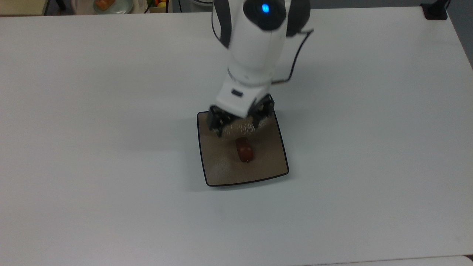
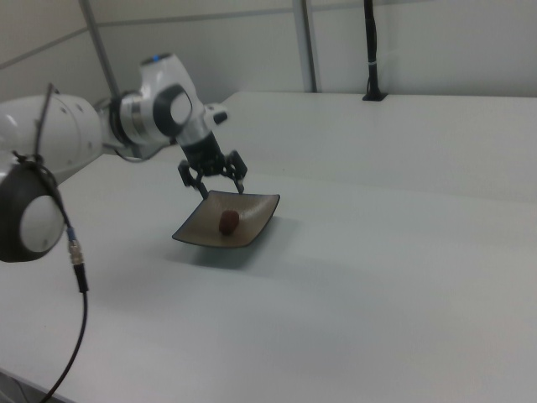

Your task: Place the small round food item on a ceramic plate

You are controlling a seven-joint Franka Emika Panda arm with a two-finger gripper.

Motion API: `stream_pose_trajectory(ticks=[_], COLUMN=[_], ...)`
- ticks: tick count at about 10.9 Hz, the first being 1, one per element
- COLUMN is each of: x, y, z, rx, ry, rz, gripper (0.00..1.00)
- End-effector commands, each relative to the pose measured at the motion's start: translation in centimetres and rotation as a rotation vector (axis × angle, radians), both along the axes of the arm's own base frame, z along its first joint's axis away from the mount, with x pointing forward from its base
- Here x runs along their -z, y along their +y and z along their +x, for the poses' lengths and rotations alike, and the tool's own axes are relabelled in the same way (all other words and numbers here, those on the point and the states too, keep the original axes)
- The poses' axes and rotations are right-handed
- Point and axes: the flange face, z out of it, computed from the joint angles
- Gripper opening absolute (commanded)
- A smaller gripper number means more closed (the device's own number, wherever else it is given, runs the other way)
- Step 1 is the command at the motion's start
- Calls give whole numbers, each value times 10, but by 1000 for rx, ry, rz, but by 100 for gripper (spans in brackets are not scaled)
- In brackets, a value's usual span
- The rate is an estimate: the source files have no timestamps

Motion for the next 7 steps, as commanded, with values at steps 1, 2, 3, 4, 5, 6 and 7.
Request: stream_pose_trajectory(ticks=[1,2,3,4,5,6,7], x=[-113,-139,-166,-185,-195,-206,-222], y=[-44,-54,-63,-71,-73,-80,-87], z=[-58,-76,-98,-117,-129,-141,-159], rx=[111,142,164,177,184,197,203], ry=[47,83,120,151,176,190,179], rz=[33,73,79,72,76,83,90], gripper=[100,100,100,100,100,100,100])
